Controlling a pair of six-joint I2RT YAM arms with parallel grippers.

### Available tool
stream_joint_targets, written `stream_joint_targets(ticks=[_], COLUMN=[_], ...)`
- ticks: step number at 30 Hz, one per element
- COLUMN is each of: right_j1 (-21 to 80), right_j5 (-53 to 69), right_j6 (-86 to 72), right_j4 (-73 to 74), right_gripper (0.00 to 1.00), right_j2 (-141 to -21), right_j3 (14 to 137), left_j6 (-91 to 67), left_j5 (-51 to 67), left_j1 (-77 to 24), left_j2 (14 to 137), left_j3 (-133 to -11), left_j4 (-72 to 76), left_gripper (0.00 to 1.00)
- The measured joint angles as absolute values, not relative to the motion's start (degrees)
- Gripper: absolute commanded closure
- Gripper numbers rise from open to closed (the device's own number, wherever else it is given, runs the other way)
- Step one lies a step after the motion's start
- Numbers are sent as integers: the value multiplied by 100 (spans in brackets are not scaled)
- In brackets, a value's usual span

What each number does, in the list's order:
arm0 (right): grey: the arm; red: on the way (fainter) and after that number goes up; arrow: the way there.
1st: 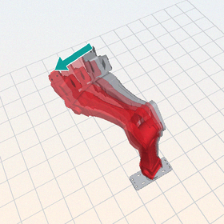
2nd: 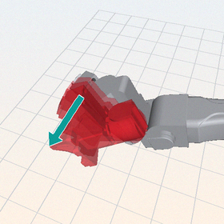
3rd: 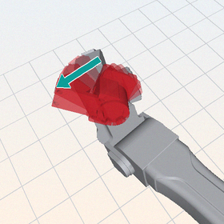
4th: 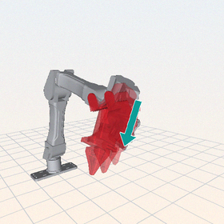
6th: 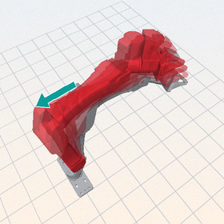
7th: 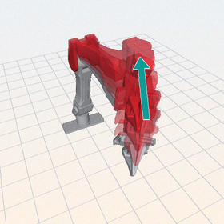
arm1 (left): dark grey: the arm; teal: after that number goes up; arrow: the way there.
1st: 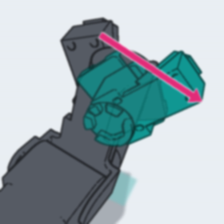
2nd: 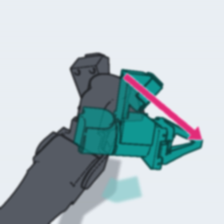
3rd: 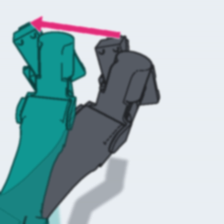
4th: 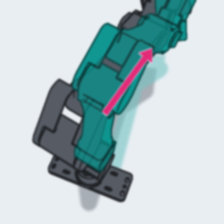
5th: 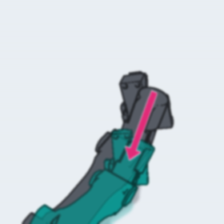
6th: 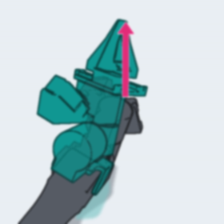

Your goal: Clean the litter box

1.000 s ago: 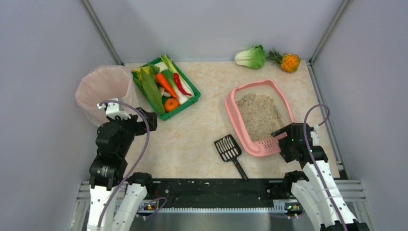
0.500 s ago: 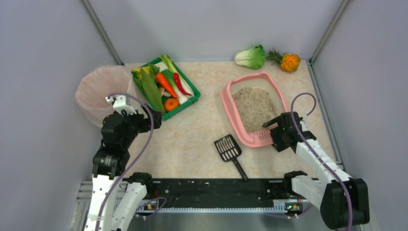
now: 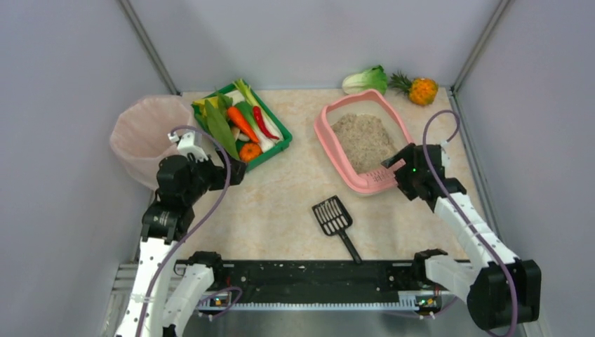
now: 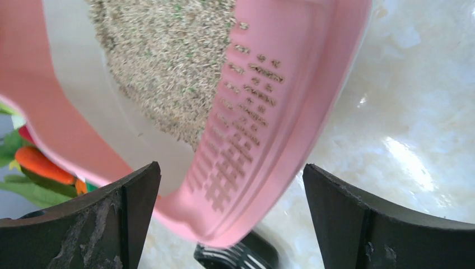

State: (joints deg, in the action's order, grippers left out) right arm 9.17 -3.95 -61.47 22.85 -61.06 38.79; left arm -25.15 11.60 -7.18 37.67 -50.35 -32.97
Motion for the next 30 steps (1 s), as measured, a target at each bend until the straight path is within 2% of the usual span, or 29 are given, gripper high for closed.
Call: stream_joint_targets(ticks=[5, 10, 17, 24, 30], right_j1=[926, 928, 1369, 2847, 4993], right_j5=[-482, -329, 268, 375, -368], right_j6=[-5513, -4886, -4235, -4226, -4578], right_j4=[2928, 3518, 4176, 4438, 4372], right_gripper=[1, 1, 20, 27, 28], right_j2=[-5017, -4265, -3830, -3693, -4434], right_j3=[4160, 4230, 3828, 3706, 3559], left_j6=[-2602, -2742, -2969, -3282, -3546], left_j5=[1645, 1824, 1820, 1828, 1835], left_j1=[-788, -1264, -1933, -2211, -2418], left_j2=[4141, 4462, 4626, 4670, 4707], left_j3=[-4936, -4751, -4593, -4272, -4010], left_j4=[-3229, -3092, -2810, -2460, -2261], left_gripper=[1, 3, 6, 8, 9])
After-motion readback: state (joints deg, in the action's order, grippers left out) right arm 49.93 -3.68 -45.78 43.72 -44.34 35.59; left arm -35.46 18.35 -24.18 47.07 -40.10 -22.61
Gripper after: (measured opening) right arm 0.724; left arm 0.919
